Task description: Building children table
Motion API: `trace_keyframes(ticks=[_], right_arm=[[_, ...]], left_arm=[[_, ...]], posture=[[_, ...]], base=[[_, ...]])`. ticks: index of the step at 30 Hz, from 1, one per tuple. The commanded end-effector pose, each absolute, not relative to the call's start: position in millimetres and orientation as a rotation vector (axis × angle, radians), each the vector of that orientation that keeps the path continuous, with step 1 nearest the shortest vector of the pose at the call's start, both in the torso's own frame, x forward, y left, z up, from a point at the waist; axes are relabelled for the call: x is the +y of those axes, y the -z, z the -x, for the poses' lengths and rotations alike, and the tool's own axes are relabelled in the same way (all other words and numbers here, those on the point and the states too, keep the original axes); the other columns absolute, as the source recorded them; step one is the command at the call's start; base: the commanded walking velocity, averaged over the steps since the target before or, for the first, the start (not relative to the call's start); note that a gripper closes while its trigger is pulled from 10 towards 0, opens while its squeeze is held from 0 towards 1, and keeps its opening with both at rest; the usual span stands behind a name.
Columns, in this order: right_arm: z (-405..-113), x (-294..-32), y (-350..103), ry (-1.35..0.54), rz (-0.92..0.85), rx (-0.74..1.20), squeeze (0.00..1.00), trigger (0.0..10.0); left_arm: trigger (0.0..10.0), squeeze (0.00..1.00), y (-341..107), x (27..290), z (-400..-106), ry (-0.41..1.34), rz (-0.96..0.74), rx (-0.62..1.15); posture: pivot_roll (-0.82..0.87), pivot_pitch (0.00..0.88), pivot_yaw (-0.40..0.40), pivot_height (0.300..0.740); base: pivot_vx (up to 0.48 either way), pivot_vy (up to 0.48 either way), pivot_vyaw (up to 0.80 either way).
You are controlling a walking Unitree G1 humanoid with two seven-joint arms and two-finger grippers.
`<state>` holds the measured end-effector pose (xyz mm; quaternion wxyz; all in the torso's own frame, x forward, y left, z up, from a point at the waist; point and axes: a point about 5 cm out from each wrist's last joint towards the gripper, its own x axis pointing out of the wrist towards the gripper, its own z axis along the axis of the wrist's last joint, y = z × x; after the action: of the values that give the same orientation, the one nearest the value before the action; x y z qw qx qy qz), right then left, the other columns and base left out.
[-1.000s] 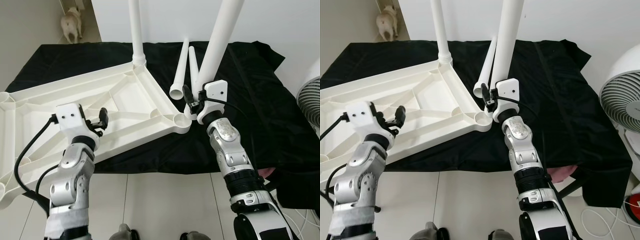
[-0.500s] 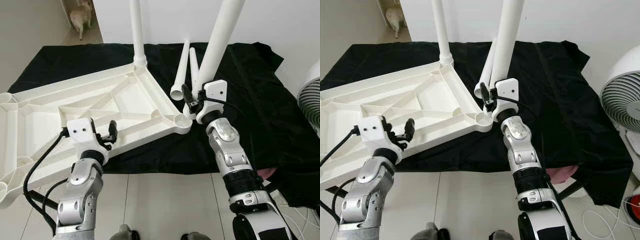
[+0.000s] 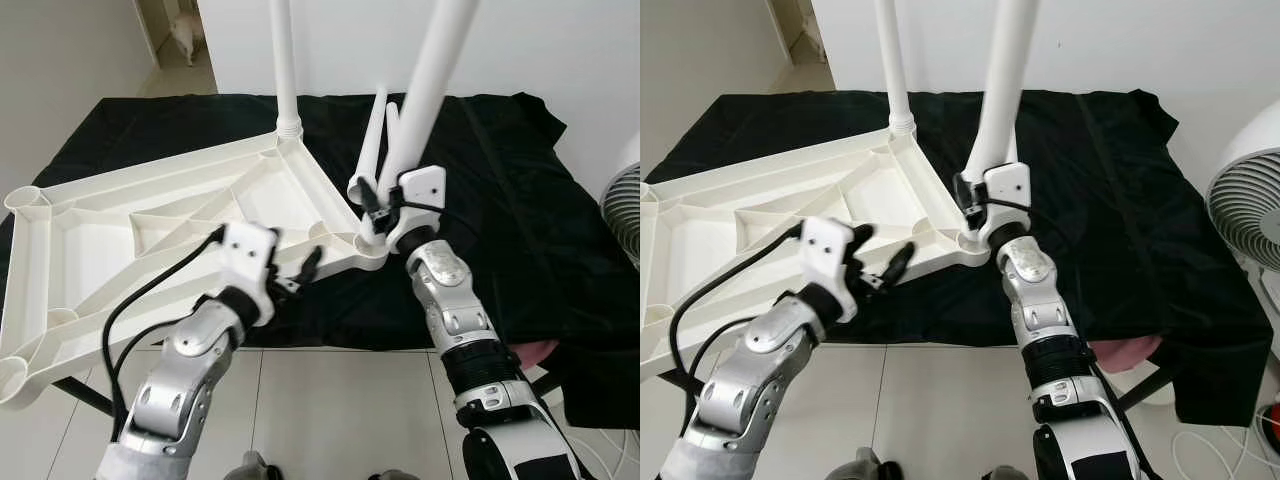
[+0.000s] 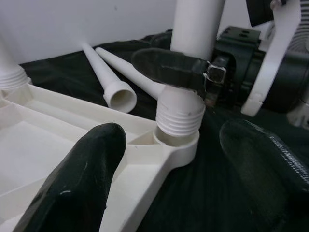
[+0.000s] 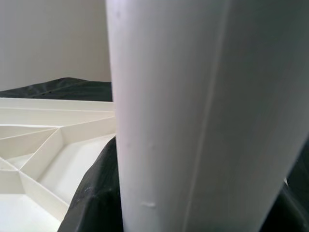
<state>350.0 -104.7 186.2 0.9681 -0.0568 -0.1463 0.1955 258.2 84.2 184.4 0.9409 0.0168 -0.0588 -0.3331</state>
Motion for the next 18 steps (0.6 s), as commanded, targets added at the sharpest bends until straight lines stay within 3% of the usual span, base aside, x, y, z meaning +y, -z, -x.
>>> trace_keyframes(ticks=[1,18], right_arm=[[-351.4,-102.7,-191.1,-0.414,0.121,-0.318,0.00,10.0],[-361.6,-108.1,-176.2,-0.410,0.123,-0.248,0.00,10.0]], left_arm=[[10.0,0.00,-183.6,83.1,-256.4,0.714,-0.036,-0.101],[10.0,0.00,-187.4,72.0,-243.2,0.887,-0.059,-0.068]], posture=[[-0.06,0.015,0.072,0.740],[-0.05,0.034,0.060,0.740]], base=[[0.000,0.000,0.00],[0.000,0.000,0.00]])
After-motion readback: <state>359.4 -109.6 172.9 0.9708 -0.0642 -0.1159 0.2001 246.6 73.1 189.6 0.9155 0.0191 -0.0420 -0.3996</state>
